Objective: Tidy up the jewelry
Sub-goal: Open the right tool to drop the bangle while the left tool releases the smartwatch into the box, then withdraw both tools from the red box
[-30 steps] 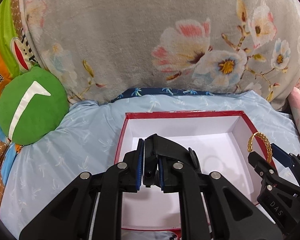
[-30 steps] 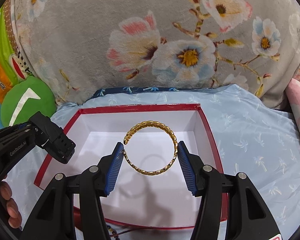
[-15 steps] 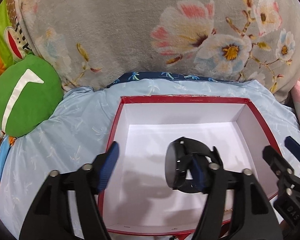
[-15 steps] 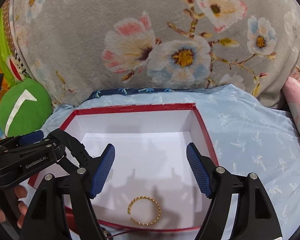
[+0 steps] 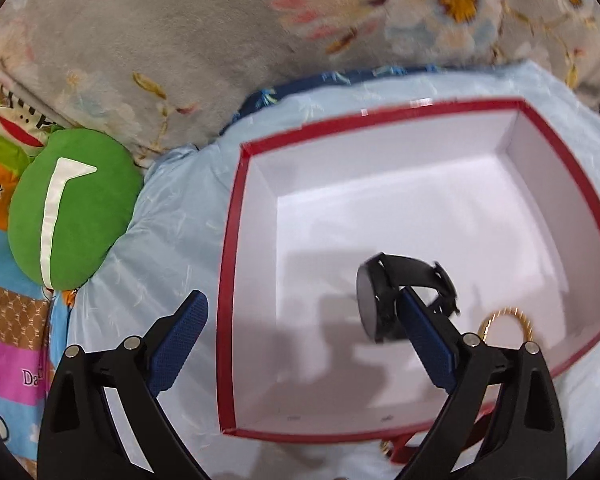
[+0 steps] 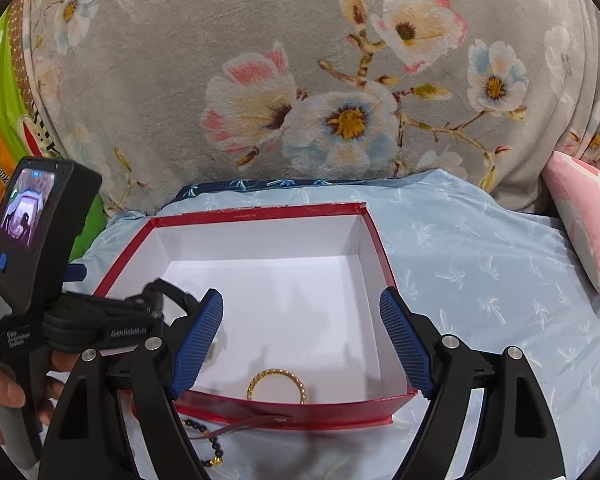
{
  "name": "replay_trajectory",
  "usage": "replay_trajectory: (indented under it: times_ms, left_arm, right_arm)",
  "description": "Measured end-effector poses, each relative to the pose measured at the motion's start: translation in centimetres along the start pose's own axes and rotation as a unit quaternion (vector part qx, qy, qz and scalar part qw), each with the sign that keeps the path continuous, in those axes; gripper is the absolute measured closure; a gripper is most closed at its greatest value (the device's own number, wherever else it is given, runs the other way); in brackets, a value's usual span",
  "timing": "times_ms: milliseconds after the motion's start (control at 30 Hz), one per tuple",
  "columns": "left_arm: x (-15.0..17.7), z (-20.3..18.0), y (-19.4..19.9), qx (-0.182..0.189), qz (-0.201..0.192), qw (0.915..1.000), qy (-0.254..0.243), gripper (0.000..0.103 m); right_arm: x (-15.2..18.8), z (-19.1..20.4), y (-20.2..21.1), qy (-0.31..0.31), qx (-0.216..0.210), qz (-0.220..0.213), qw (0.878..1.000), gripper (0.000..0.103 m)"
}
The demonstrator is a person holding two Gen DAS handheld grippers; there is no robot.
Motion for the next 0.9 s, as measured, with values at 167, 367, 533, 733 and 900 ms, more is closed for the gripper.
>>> replay_trajectory:
  times_ms: [167,367,533,733,900]
  left_arm:
    - [0.9,1.7,0.1,0.011,0.019,0.9996,0.015,0.010]
    - [0.0,4.4,3.3,0.041,-0.015,0.9963,0.074,0.010]
    - [1.4,5.7,6.2,0.063,-0.050,0.9921,0.097,0.010]
    - [5.1,8.2,8.8,0.072,-0.081,0.9864,0.124,0.010]
    - [8.8,10.4,8.8,0.079,-0.071,0.9822,0.155,0.010]
  right_arm:
    - [0.5,0.9,-0.1,0.009,-0.009,0.005,1.000,0.024]
    - [0.8,1.3,0.9,0.005,-0.015,0.002,1.000,0.024]
    - [1.9,1.6,1.9,0.004,-0.018,0.010,1.000,0.024]
    - [4.4,1.9,4.0,-0.003,-0.023,0.024,0.999,0.024]
    - [7.0,2.8,5.2,0.001,-0.038,0.045,0.998,0.036]
Point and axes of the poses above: each gripper's, at about its wrist camera, not at the fingertips, and y roughly against the way its jaws point, z to its left, x to its underside, the point moved 5 cm from there along -y, roughly the way its jaws point, and after that the axes turned 15 degrees about y, right-handed, at the moved point
